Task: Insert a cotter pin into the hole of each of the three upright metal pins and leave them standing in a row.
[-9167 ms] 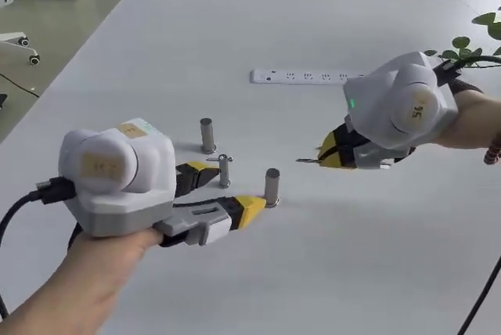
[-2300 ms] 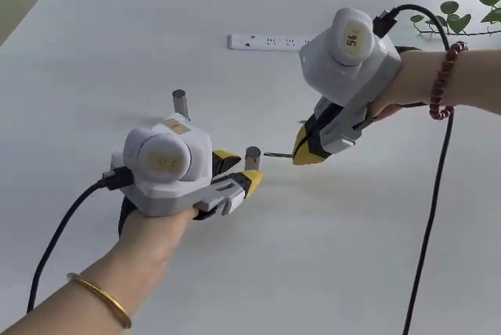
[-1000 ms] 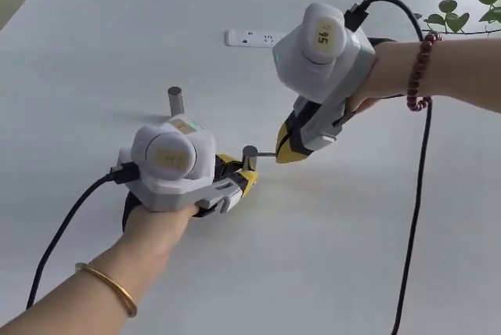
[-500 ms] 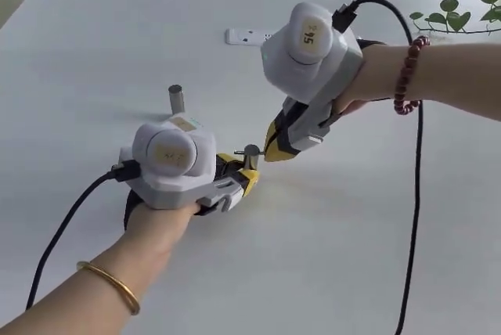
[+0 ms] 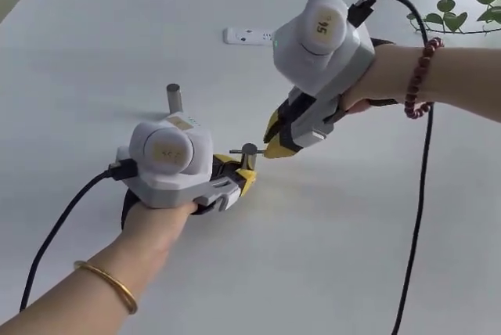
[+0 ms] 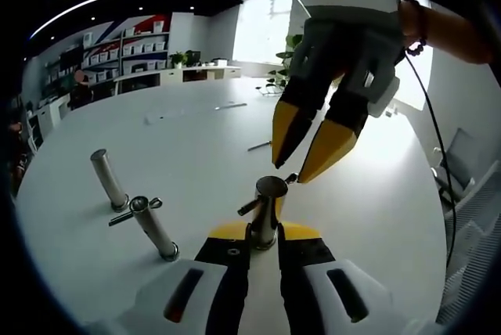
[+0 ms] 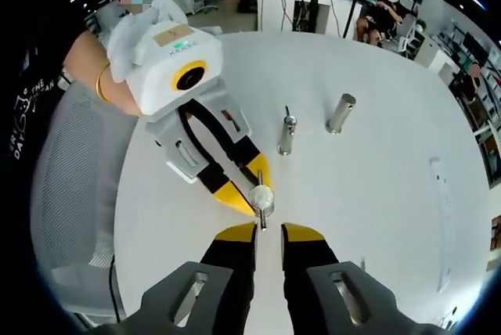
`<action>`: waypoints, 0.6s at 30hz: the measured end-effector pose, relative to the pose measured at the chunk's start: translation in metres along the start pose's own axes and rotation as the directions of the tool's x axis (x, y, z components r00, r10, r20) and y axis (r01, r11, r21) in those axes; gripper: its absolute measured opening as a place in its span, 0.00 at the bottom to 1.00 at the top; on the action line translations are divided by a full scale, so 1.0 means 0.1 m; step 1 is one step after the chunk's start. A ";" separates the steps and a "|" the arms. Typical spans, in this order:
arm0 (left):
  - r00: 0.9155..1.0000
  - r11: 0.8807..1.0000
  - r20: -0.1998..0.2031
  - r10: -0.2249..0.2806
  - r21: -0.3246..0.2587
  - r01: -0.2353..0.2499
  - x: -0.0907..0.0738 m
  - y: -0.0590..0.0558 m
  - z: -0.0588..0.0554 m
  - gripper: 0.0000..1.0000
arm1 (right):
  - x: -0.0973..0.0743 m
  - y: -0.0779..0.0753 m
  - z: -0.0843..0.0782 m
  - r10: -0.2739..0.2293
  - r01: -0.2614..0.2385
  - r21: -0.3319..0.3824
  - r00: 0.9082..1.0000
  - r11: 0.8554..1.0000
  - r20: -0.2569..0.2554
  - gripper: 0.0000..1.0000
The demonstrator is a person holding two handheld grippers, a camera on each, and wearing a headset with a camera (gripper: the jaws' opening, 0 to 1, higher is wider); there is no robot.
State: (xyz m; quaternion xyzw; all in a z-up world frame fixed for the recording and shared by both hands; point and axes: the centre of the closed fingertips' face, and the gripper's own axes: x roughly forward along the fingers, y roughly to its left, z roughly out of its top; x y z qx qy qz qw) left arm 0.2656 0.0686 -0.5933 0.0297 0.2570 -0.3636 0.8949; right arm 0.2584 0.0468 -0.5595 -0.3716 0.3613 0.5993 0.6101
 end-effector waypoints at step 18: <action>1.000 1.000 0.000 -0.004 -0.010 0.004 -0.01 0.00 -0.01 0.11 | 0.06 0.04 0.03 0.008 -0.008 -0.011 1.000 1.000 -0.002 0.00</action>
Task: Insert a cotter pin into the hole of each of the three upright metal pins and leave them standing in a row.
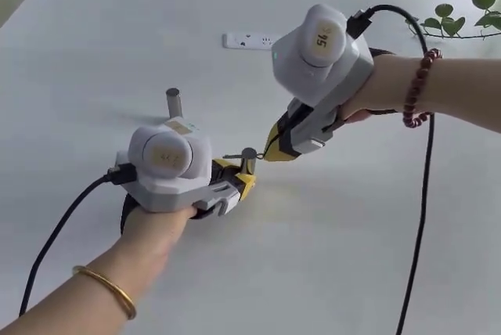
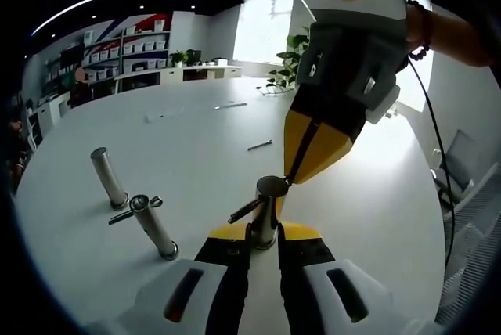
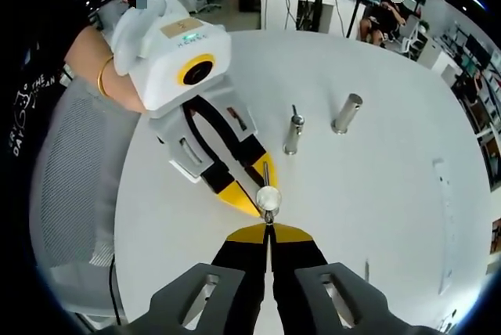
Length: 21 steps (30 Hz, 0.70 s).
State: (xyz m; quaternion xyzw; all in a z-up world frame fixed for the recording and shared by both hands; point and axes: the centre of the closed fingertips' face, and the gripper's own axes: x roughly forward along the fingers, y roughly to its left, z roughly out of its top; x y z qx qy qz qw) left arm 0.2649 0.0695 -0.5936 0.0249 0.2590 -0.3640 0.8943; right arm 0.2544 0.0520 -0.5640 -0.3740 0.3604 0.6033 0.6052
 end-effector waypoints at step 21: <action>0.999 1.000 -0.032 0.021 0.012 -0.021 -0.10 0.08 -0.06 0.22 | -0.02 -0.02 0.14 -0.019 0.011 0.100 0.997 0.995 0.077 0.14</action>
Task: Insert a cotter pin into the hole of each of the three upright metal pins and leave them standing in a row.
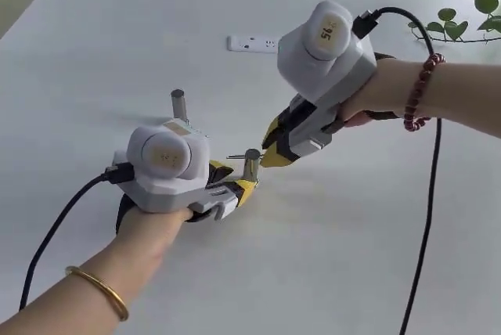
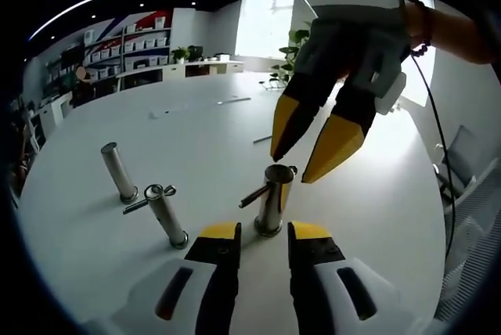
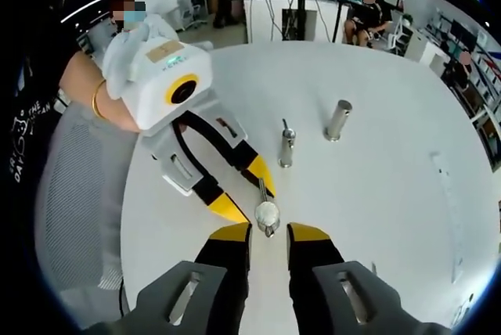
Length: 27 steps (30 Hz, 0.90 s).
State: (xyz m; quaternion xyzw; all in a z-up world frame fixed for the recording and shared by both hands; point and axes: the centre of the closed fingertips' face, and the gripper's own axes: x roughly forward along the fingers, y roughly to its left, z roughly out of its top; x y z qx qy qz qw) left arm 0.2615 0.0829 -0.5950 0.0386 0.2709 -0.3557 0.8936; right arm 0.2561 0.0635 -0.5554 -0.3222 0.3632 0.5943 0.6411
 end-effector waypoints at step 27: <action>0.999 0.999 0.008 0.031 -0.020 -0.031 -0.25 0.02 0.07 0.30 | 0.20 -0.01 0.06 -0.018 0.018 -0.040 1.000 0.999 -0.011 0.09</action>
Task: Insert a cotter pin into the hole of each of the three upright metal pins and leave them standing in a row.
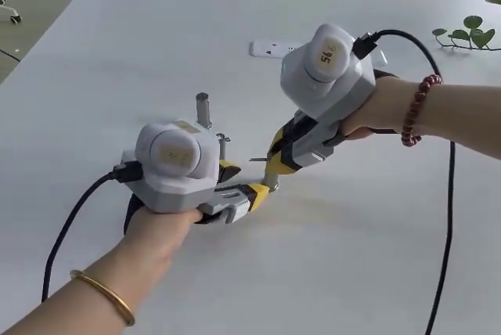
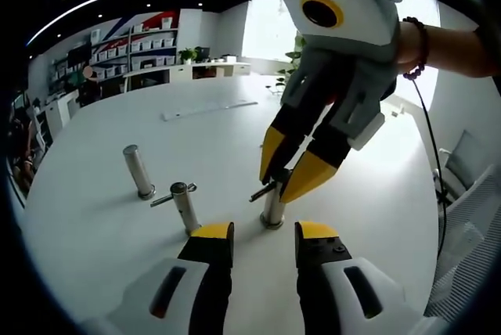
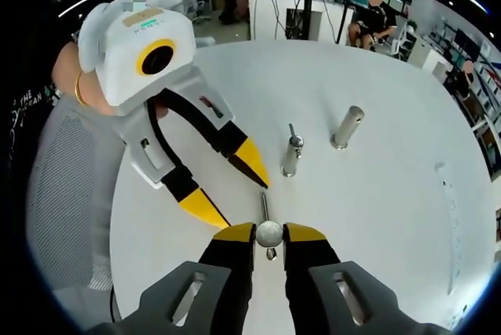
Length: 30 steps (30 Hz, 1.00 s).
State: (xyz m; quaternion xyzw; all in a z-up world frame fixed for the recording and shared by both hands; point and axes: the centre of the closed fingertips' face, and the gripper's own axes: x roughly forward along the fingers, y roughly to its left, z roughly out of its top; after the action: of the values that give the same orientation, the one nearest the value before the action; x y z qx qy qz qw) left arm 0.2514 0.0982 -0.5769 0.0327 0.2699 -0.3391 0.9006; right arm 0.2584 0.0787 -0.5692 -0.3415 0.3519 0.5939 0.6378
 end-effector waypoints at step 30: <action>0.998 0.999 0.057 0.033 0.022 -0.034 -0.46 -0.03 0.19 0.46 | -0.05 -0.17 -0.02 -0.031 0.031 0.012 1.000 0.999 -0.001 0.08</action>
State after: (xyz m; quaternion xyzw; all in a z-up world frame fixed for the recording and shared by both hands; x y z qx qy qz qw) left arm 0.2296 0.1184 -0.5364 0.0380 0.2399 -0.3280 0.9129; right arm 0.2754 0.0731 -0.5655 -0.3433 0.3502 0.5816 0.6490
